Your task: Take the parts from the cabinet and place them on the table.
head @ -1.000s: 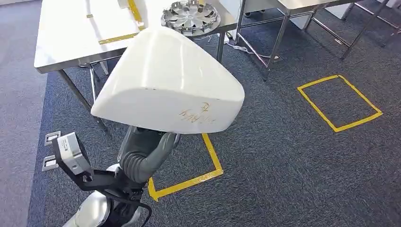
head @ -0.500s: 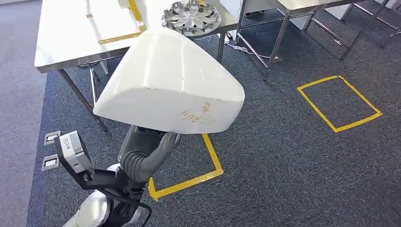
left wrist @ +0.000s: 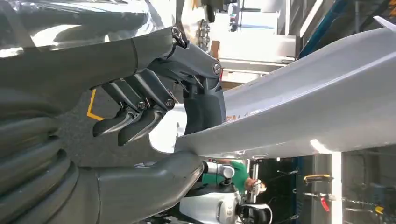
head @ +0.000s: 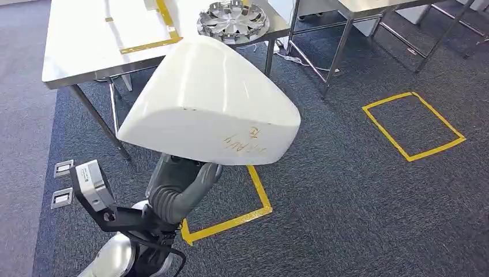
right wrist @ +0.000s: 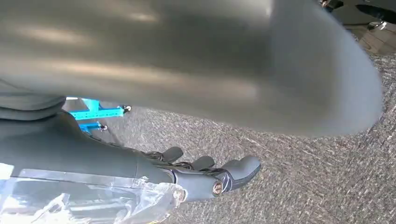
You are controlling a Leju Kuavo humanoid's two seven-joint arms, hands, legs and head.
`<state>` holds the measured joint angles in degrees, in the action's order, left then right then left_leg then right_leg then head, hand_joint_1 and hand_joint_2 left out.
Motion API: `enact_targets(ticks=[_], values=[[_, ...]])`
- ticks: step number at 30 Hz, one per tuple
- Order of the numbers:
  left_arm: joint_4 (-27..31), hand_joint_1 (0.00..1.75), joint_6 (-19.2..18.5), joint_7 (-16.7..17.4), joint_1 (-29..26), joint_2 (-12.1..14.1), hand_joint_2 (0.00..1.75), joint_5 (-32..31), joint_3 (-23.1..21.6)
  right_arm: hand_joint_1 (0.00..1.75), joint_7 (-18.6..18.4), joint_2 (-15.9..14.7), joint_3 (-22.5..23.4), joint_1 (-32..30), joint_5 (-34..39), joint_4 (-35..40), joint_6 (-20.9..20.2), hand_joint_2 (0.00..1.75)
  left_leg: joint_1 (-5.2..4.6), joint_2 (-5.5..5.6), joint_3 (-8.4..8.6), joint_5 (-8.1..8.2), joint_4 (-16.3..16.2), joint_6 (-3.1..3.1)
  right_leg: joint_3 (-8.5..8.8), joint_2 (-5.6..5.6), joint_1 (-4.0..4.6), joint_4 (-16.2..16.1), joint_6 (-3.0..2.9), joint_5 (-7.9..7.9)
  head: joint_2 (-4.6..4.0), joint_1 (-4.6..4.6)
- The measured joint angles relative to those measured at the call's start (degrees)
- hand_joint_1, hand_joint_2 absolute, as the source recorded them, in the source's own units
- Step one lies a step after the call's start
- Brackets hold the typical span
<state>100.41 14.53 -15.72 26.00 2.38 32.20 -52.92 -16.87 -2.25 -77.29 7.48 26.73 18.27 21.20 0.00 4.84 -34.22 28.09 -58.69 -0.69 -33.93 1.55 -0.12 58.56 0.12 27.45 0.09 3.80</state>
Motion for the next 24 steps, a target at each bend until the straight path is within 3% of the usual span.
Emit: enact_targets(ticks=[3,4,6,7,9,10,11,12,14,15,16,17,18,20,21,22,24], values=[[0.0,1.75,0.0,0.0,0.0,0.0,1.75,0.0,0.0,0.00,0.0,0.0,0.0,0.0,0.0,0.0,0.0,0.00,-0.10,0.02,-0.03,0.10,-0.2,-0.14,0.03,0.02,-0.18,-0.4,0.16,-0.13,0.00,0.00],[0.0,1.75,0.0,0.0,0.0,0.0,1.75,0.0,0.0,0.00,0.0,0.1,0.0,0.0,0.0,0.0,0.0,0.00,-0.26,-0.01,0.22,-0.04,0.2,-0.94,0.36,0.16,-0.30,-0.9,0.61,-0.37,0.00,-0.04],[0.0,1.75,0.0,0.0,0.1,-0.1,1.75,0.0,0.0,0.00,0.0,0.0,0.0,0.0,-0.4,0.1,0.0,0.00,0.51,-0.49,2.21,-1.19,3.3,-1.09,0.85,-0.17,0.00,-0.9,0.85,0.08,0.00,0.13],[0.0,1.75,0.0,0.1,0.3,-0.1,1.75,0.0,0.0,0.00,0.0,0.0,0.0,0.0,-0.4,0.1,0.0,0.00,0.73,-0.72,2.63,-1.30,3.7,-1.23,-0.44,-0.44,-0.07,1.8,0.97,1.73,0.00,0.26],[0.0,1.75,0.0,0.1,0.1,-0.1,1.75,0.1,-0.1,0.00,0.0,0.0,0.0,0.0,-0.5,0.2,0.0,0.00,0.92,-1.10,2.88,-0.97,3.6,-0.98,-5.07,-0.69,-0.64,10.5,1.52,5.43,0.00,0.55],[0.0,1.75,0.0,0.2,0.0,-0.1,1.75,0.1,-0.1,0.00,0.0,0.0,0.0,-0.1,-0.5,0.2,0.0,0.00,0.99,-1.14,2.90,-0.78,3.5,-0.80,-7.24,-0.91,-0.96,14.2,1.89,6.43,0.00,0.50],[0.0,1.75,0.0,0.2,0.0,-0.1,1.75,0.1,-0.1,0.00,-0.1,0.0,0.0,-0.2,-0.5,0.2,-0.1,0.00,1.17,-1.14,2.95,-0.53,3.3,-0.48,-8.13,-1.12,-1.25,15.2,2.22,5.85,0.00,0.63],[0.0,1.75,0.0,0.2,0.0,-0.1,1.75,0.1,-0.2,0.00,-0.1,0.0,0.0,-0.2,-0.5,0.2,-0.1,0.00,1.48,-1.13,3.04,-0.15,3.0,-0.09,-7.49,-1.20,-1.52,13.4,2.64,3.89,0.00,0.59],[0.0,1.75,0.0,0.2,0.0,-0.1,1.75,0.1,-0.2,0.00,-0.1,-0.1,0.0,-0.2,-0.5,0.2,-0.1,0.00,2.34,-1.07,3.41,1.01,2.0,0.92,-3.29,-1.19,-2.07,4.5,3.54,-1.48,0.00,0.61],[0.0,1.75,0.0,0.2,0.0,-0.1,1.75,0.1,-0.2,0.00,-0.1,0.0,0.0,-0.2,-0.6,0.2,-0.1,0.00,2.47,-1.09,3.50,1.88,1.2,1.65,-1.35,-0.94,-2.48,0.6,4.19,-2.11,0.00,0.72],[0.0,1.75,0.0,0.2,0.0,-0.1,1.75,0.1,-0.2,0.00,-0.1,0.4,0.0,-0.2,-0.8,0.4,-0.1,0.00,2.25,-1.04,3.08,2.45,0.5,2.37,-1.20,0.10,-2.07,0.5,3.47,-0.94,0.00,1.42],[0.0,1.75,0.0,0.2,0.0,-0.1,1.75,0.2,-0.2,0.00,-0.1,0.2,0.0,-0.2,-0.8,0.4,-0.1,0.00,2.05,-0.96,3.12,2.43,0.6,2.64,-1.37,0.02,-2.07,1.0,1.87,-0.72,0.00,1.24],[0.0,1.75,0.0,0.2,0.0,-0.1,1.75,0.1,-0.2,0.00,-0.2,0.1,0.0,-0.3,-0.8,0.4,-0.1,0.00,2.11,-0.91,3.23,2.45,0.6,2.71,-1.39,-0.09,-2.02,1.2,1.42,-0.45,0.00,0.65],[0.0,1.75,0.0,0.2,0.0,-0.1,1.75,0.2,-0.3,0.00,-0.3,0.1,0.0,-0.2,-0.8,0.4,-0.1,0.00,2.33,-0.86,3.57,2.82,0.9,3.24,-1.21,-0.32,-2.01,1.4,0.44,-0.07,0.00,0.57],[0.0,1.75,0.0,0.2,0.0,-0.1,1.75,0.2,-0.3,0.00,-0.3,0.1,0.0,-0.2,-0.8,0.4,-0.1,0.00,2.29,-2.06,3.51,3.22,0.2,3.40,-0.86,-0.55,-2.02,1.2,-0.05,0.12,0.00,0.41],[0.0,1.75,0.0,0.2,0.2,-0.1,1.75,0.1,-0.3,0.00,-0.3,0.1,0.0,-0.3,-0.8,0.4,-0.1,0.00,2.12,-3.33,2.15,4.44,-2.7,3.32,-0.44,-0.78,-1.91,1.2,-0.48,0.40,0.00,0.06],[0.0,1.75,0.0,0.2,0.1,0.0,1.75,0.1,-0.3,0.00,-0.3,0.1,0.0,-0.4,-0.8,0.4,-0.1,0.00,1.85,-3.96,-3.03,7.84,-12.1,3.13,0.13,-1.34,-1.60,1.1,-0.94,0.93,0.00,-0.22]])
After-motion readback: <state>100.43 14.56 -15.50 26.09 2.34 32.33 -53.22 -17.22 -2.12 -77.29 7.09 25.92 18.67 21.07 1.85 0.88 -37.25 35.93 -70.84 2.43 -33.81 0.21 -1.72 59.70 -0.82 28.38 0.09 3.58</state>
